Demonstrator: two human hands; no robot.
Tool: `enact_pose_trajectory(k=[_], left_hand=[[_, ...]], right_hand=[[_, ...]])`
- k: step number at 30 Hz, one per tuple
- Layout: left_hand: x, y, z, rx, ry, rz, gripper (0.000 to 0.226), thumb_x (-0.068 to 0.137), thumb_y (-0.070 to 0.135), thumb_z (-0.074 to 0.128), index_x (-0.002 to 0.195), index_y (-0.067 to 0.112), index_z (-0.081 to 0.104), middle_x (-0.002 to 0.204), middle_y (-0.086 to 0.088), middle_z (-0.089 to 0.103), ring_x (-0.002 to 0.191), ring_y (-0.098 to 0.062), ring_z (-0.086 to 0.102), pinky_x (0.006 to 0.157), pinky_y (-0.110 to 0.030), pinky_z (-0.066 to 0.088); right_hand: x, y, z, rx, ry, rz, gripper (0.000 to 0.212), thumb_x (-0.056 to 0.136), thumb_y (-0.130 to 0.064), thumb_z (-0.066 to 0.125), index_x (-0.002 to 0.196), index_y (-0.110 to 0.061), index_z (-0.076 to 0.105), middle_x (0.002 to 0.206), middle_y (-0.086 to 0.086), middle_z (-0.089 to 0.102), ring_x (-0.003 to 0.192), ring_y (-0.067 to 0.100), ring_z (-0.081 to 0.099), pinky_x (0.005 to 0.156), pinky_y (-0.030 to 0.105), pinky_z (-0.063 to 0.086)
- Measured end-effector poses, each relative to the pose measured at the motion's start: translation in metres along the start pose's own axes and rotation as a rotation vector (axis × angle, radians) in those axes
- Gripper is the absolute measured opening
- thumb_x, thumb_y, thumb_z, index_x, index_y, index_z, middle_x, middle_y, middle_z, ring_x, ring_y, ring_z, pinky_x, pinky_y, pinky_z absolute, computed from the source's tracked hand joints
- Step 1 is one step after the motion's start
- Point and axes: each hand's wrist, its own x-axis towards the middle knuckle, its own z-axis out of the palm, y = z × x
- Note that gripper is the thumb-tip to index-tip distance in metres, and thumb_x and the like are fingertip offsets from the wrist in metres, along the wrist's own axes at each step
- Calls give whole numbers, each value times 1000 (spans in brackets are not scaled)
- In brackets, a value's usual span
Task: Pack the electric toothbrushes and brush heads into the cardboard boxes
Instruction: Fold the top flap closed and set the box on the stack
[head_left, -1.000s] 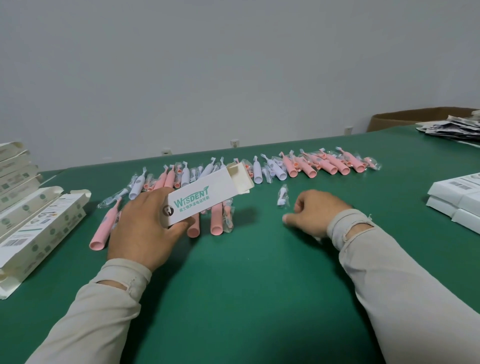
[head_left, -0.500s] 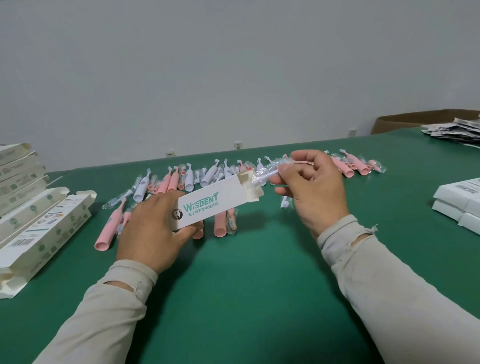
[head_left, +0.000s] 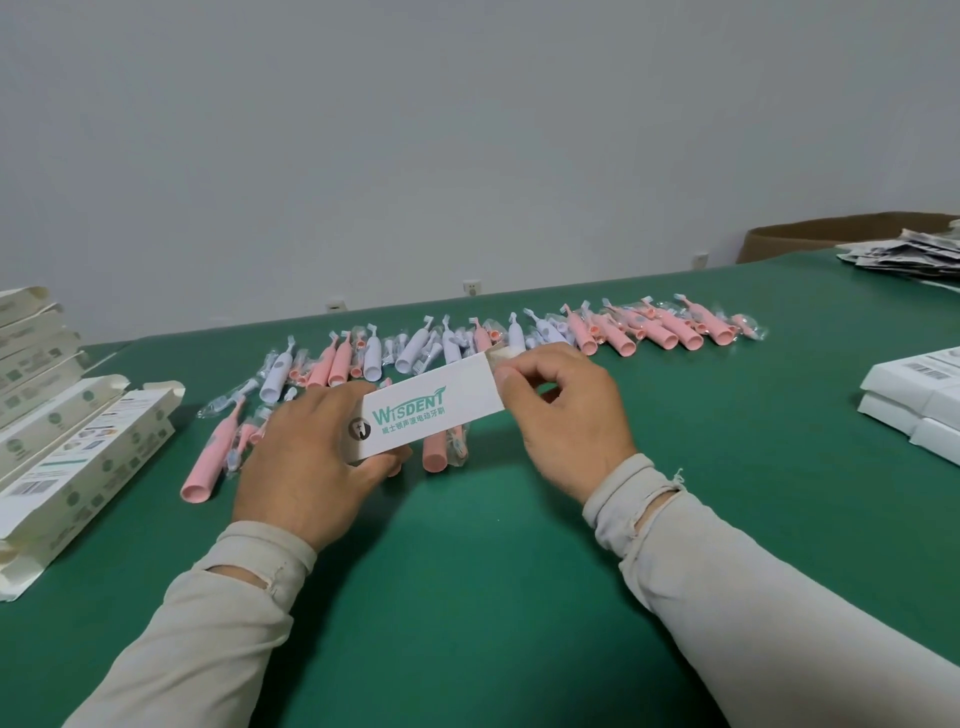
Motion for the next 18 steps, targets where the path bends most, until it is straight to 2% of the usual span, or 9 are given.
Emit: enact_pose_trajectory(k=[3,5,7,10,11,13,15,17,18], left_hand=[[0,1,0,-4,15,0,62,75,48,79,130,33,54,115,8,61,106,-19,50,85,-40,44],[-1,2,1,-1,13,3,63,75,47,80,131,33,53,116,8,61,105,-19,50,86,-39,44],[-1,2,2,0,-2,4,64,75,46,81,131,34,52,117,7,61,106,-20,51,88,-41,45],[0,0,3,-5,-7,7,62,74,46,82,128,34,55,114,7,62,104,-21,52,88,-42,46],[0,-1,4,-2,-11,6,59,73,46,82,125,34,56,111,7,62,101,-21,51,85,-41,46],[1,-3,3,6,-20,-1,54,74,50,79,120,34,56,105,9,61,97,-20,50,79,-39,44],[2,-5,2,-3,-9,-14,50,74,52,73,119,35,56,104,10,60,97,-20,50,79,-39,43],[2,-6,1,-18,23,-28,49,74,48,71,119,34,57,104,8,61,98,-23,50,80,-41,44],[2,-6,1,-21,37,-32,48,75,46,72,119,33,58,103,7,62,97,-23,50,79,-41,44]], right_hand=[[-3,-6,0,97,-72,53,13,84,-28,54,90,-35,64,93,-17,70,85,-1,62,73,19,47],[-2,-6,1,148,-98,81,18,81,-27,51,95,-36,59,97,-15,70,92,0,64,79,22,51],[-3,-6,2,162,-145,103,24,83,-23,50,99,-32,65,99,-12,72,95,6,66,85,28,54],[-3,-5,5,106,-243,124,36,82,-23,47,96,1,69,96,15,70,94,31,60,85,44,51],[-1,-4,6,78,-269,124,41,80,-27,46,95,7,65,96,18,66,95,29,57,88,43,48],[6,-4,4,77,-280,172,41,77,-37,48,87,-6,74,93,8,65,92,10,57,90,32,47],[19,5,-5,145,-137,240,24,81,-38,55,77,-30,78,96,-11,69,91,-3,59,83,22,44],[31,28,-19,-93,25,216,21,92,-24,55,92,-28,75,108,-12,67,105,8,60,88,28,46],[34,39,-26,-300,-14,217,25,96,-20,51,110,-26,71,122,-7,63,116,17,56,98,34,45]])
